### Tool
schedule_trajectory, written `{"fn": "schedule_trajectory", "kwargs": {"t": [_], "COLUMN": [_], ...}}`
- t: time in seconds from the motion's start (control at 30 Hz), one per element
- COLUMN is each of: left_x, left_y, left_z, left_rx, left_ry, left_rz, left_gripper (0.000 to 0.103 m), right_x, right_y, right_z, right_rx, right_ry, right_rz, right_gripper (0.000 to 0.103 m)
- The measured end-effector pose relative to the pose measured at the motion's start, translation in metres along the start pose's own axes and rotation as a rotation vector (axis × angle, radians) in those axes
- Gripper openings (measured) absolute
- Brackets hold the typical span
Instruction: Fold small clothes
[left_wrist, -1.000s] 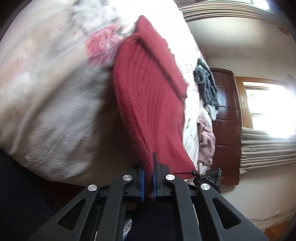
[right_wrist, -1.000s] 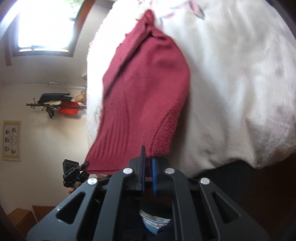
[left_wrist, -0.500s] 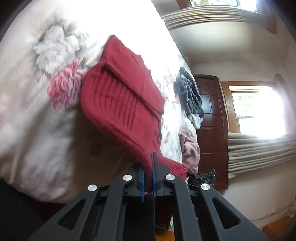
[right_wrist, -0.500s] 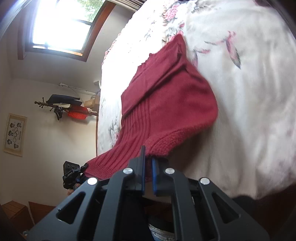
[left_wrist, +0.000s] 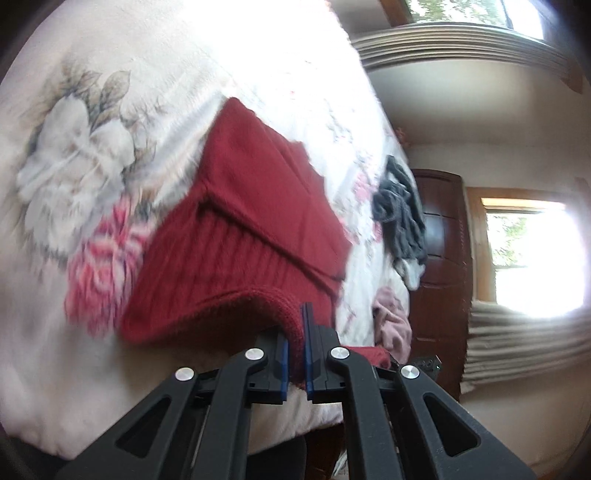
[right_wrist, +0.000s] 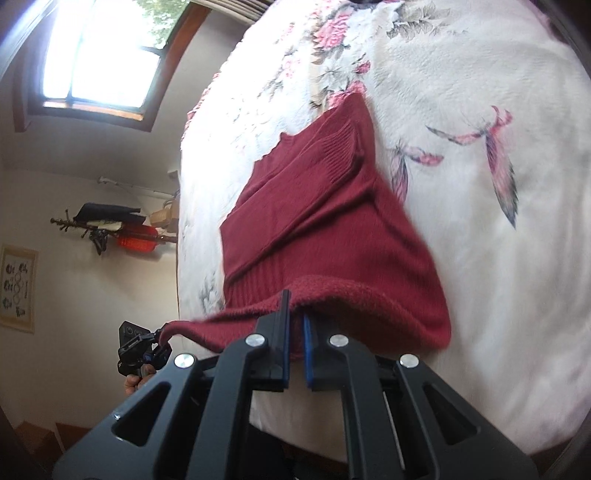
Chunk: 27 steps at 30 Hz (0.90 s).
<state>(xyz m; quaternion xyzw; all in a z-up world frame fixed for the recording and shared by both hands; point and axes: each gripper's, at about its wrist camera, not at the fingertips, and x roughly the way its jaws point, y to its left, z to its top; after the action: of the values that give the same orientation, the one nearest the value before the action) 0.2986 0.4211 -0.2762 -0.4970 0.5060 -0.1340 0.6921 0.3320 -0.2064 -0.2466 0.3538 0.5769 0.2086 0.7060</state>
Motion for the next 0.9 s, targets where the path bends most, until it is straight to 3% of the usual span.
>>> {"fn": "schedule_trajectory", "kwargs": {"t": [0.33,0.37,0.43,0.47,0.5,0.53,0.63,0.7,0.9], "left_x": [0.077,0.08,0.08,0.078,0.073,0.069,0.06,0.06,0.082], "left_y": [0.03,0.034,0.038,0.038,0.036,0.034,0.028,0.025,0.025], "left_z": [0.085,0.089,0.096,0.098,0.097,0.097,0.093,0.089,0.076], "left_rx": [-0.051,-0.055,-0.048,-0.035,-0.008,0.02,0.128,0.206,0.382], "left_ry": [0.031,0.028,-0.013,-0.027,-0.051,-0.067,-0.085,-0.074,0.003], "left_rz": [0.139,0.143,0.156,0.144,0.136,0.143,0.184,0.235,0.4], "left_gripper": [0.009,0.011,0.027,0.029,0.034,0.042,0.049,0.053,0.062], "right_x": [0.088,0.096,0.104,0.105,0.102,0.098,0.086,0.081,0.094], "right_y": [-0.032,-0.036,-0.04,-0.041,-0.041,-0.04,-0.04,-0.039,-0.037], "right_z": [0.079,0.087,0.094,0.097,0.1,0.102,0.103,0.102,0.094], "right_rx": [0.067,0.072,0.072,0.07,0.062,0.052,0.021,-0.031,-0.165], "right_ry": [0.059,0.065,0.069,0.073,0.062,0.047,0.022,0.01,0.032], "right_rz": [-0.071,-0.079,-0.091,-0.082,-0.073,-0.066,-0.058,-0.108,-0.245], "right_gripper": [0.005,0.01,0.017,0.027,0.036,0.039,0.043,0.043,0.057]}}
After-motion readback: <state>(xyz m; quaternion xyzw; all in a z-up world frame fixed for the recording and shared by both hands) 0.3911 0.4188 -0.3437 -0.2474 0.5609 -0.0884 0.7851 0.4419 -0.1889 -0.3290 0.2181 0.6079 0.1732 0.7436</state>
